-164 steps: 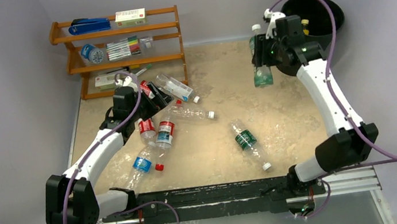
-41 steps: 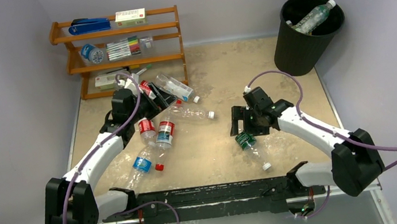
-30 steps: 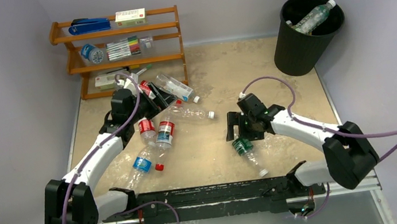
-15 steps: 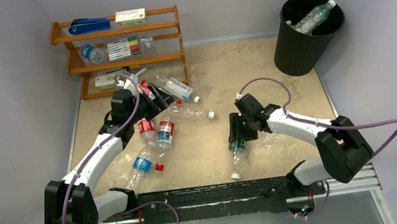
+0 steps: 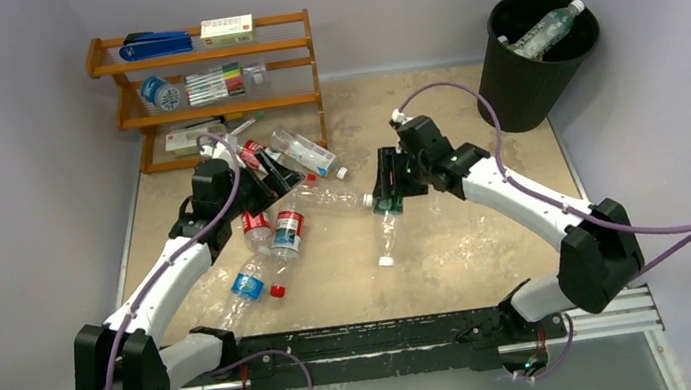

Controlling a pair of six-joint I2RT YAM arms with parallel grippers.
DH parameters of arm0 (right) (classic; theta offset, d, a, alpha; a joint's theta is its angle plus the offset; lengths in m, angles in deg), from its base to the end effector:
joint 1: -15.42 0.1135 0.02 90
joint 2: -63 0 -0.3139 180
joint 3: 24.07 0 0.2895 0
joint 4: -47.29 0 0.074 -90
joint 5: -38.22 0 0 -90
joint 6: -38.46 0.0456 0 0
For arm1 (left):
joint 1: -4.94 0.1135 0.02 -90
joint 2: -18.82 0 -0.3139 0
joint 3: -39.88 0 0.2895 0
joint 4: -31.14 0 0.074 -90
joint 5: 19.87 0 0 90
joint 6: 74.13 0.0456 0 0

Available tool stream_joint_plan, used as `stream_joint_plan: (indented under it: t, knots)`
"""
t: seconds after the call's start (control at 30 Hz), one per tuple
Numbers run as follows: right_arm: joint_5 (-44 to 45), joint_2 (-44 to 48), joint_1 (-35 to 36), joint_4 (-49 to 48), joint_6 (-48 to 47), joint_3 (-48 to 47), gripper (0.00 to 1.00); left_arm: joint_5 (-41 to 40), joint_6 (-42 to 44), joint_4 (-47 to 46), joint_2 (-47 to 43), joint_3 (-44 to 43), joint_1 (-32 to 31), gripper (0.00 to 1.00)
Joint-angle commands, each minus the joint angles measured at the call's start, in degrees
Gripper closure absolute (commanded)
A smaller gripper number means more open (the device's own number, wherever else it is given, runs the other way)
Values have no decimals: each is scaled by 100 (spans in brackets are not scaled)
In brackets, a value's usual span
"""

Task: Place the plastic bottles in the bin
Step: Pick up the plastic bottle at the center of the board, then place the plastic bottle in the trash bin.

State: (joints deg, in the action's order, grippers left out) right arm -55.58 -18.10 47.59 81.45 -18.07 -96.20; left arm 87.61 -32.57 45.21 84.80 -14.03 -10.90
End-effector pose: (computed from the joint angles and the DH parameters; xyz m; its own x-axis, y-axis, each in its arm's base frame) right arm 0.2901 0.1860 0.2968 -0.7983 0.1480 -0.5838 -0.1582 0.8838 0.4403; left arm 0.2664 -0.0898 0.2879 -0.6701 -0.5518 -0.4965 0.0277 0.6499 -0.7595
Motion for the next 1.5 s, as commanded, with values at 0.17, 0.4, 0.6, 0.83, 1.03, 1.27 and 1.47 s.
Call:
stream_joint_plan:
  t: [0.17, 0.4, 0.6, 0.83, 1.03, 1.27, 1.47]
  knots:
    - [-366, 11, -953, -169, -822, -1063, 45, -405, 379, 735, -366, -313, -25, 5]
    - [-1023, -98, -1989, -476, -1133, -1836, 45, -657, 503, 1130, -357, -601, -20, 5]
    - [-1472, -588, -2709, -742, -1100, -2923, 45, -718, 486, 1279, -155, -874, -25, 5]
    - [-1606, -1225, -3376, -746, -1055, -4406, 45, -860, 591, 1616, -99, -1115, -25, 5]
    - [-1135, -1751, -3858, -569, -1153, -5496, 45, -960, 650, 1712, -129, -1080, -25, 5]
    - [-486, -2156, -4186, -653, -1317, -6199, 45, -839, 605, 1451, 73, -1005, -25, 5]
    - [301, -2127, -4396, -1034, -1442, -6303, 44, -720, 656, 1239, 429, -1111, -22, 5]
